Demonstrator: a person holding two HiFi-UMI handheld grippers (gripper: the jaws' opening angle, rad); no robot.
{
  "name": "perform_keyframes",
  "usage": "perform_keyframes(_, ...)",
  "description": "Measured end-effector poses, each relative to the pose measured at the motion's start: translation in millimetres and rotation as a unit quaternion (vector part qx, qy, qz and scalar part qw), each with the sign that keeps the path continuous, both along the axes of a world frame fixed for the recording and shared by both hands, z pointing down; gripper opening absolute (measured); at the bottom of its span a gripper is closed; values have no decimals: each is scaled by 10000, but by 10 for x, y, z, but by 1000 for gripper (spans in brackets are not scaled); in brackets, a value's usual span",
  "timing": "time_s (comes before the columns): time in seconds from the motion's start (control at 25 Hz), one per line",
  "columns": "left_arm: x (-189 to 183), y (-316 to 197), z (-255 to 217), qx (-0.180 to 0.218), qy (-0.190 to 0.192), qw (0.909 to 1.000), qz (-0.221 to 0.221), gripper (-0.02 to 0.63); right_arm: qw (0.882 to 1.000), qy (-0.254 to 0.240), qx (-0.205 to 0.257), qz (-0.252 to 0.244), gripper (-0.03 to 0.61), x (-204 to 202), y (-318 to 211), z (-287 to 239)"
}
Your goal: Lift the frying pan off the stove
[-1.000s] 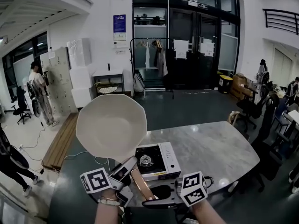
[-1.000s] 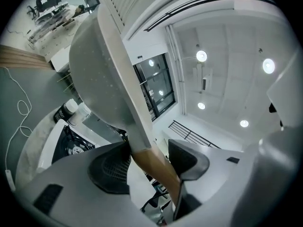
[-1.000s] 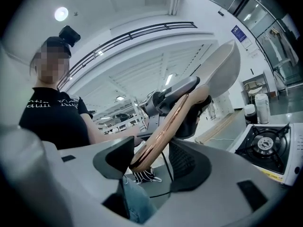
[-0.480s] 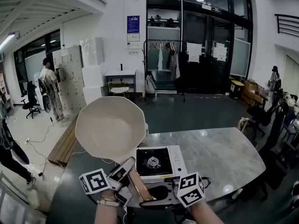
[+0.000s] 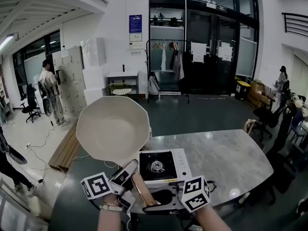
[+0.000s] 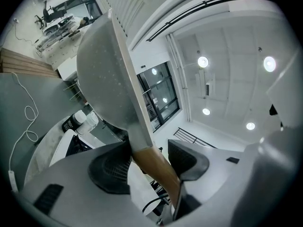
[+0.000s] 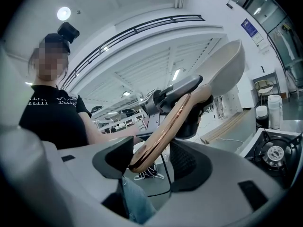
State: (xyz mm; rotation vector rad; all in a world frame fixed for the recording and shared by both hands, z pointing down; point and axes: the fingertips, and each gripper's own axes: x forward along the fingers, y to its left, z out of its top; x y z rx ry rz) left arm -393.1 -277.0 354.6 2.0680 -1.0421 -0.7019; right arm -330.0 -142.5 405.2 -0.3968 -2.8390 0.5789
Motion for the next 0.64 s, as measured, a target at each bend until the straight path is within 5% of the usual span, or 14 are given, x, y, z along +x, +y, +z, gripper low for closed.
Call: perform_keyframes(0.64,27,-11,13,-46,-92,9999,50,250,9999,-49,6,99,252,39,6,-9)
